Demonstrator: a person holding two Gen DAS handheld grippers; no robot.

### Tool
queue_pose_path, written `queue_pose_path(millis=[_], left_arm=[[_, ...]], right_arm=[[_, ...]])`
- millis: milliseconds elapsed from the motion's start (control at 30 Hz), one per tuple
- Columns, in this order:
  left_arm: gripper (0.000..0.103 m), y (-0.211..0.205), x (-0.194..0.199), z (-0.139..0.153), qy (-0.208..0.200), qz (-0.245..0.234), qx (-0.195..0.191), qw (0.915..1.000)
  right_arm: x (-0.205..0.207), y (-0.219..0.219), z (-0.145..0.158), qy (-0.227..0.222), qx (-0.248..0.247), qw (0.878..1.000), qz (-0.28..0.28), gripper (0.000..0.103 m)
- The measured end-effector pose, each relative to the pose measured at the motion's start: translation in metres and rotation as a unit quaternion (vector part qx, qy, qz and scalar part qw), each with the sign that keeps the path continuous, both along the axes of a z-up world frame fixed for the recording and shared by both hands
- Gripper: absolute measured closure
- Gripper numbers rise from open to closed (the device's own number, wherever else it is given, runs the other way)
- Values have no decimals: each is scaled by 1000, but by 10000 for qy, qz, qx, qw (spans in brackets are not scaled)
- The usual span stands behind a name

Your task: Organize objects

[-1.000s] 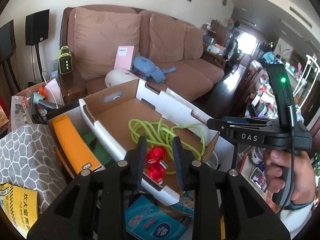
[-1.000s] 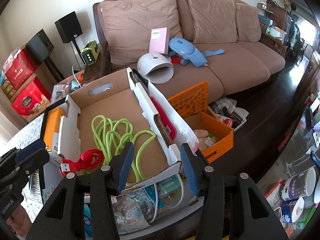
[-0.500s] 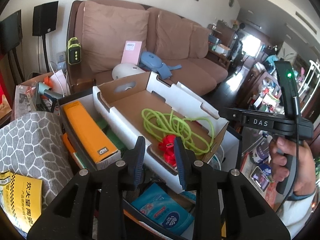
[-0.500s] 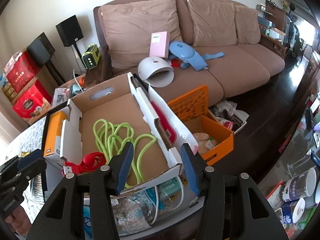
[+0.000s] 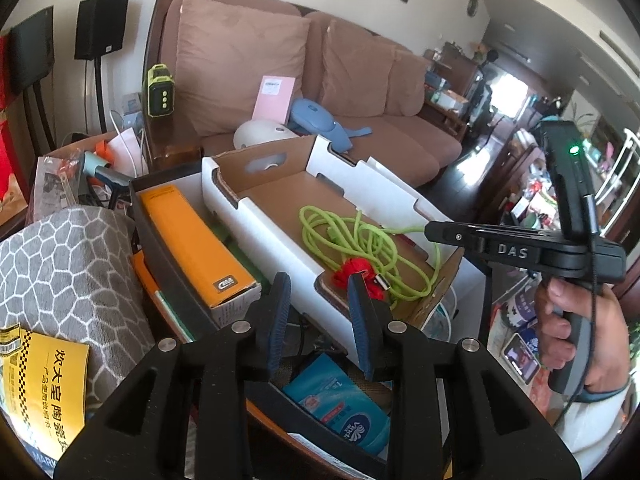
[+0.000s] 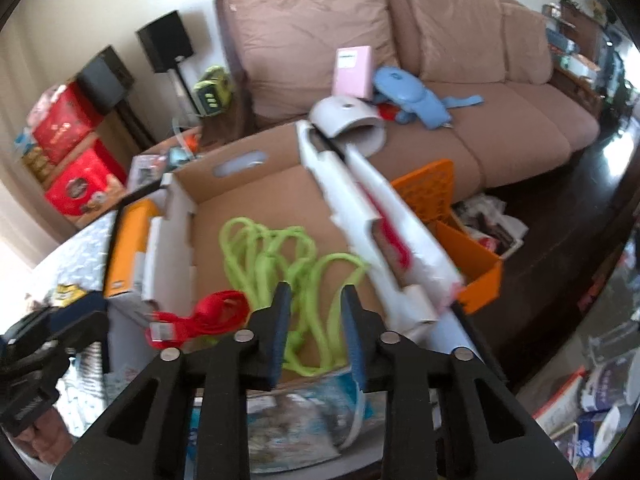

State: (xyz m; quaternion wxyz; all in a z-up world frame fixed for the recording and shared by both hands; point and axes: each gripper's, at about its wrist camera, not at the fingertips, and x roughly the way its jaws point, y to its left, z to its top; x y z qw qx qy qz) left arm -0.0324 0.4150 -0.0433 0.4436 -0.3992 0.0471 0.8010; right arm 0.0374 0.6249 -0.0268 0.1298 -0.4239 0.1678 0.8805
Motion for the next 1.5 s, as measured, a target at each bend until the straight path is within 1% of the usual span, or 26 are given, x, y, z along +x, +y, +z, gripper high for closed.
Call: queue_pose_path(millis=[67,167,267,367,400,467,567,600,700,733,800,833,867,967,1267,1500], left_arm=[[76,-3,-2,0,-28,38,15,10000],[76,-7,-4,1,-49,95,50,9999],[76,-12,-6,1,-71,142,72,9998],[76,-15,-8,1,-77,164,53,9998],[76,-16,-8,0,-79,173,54,9998],[76,-17,-9,-1,-93,187,53,9998],[76,-19,-10,-3,-144,231,45,9996],[76,-20,-10,-4,-160,235,40,9996],[76,-19,-11,-6,-193,254,6,9995],[76,-19,-11,-6,-196,249,9,9995],[76,-19,-10,-6,-186,241,21,9995],[76,-19,-11,-6,-177,236,21,9996],[76,-19,-10,-6,-175,236,20,9996],[76,-17,-10,-6,-182,232,13,9996],[76,-19,-8,1,-76,259,12,9996],[76,-24,-10,7,13,336,28,9994]], right_arm=[[-4,-9,4,187,-184,9994,240,77],[-14,-30,5,276,-356,9967,681,77],[-27,-52,0,159,-372,9940,1013,77],[-40,-69,-10,-77,-210,9929,1169,78],[-40,-69,-12,-88,-217,9927,1181,77],[-42,-67,-17,-107,-296,9931,1129,77],[-39,-56,-23,-166,-411,9940,1000,71],[-37,-51,-24,-192,-415,9947,919,74],[-34,-39,-31,-687,228,9964,436,77],[-33,-31,-37,-835,295,9957,286,80],[-29,-24,-38,-738,104,9969,266,81],[-26,-19,-35,-596,-40,9979,253,81],[-23,-18,-32,-537,-60,9983,225,80],[-19,-16,-20,-399,33,9991,150,80],[-11,-13,-8,-192,122,9997,0,80],[-6,-14,4,-23,300,9995,-61,80]])
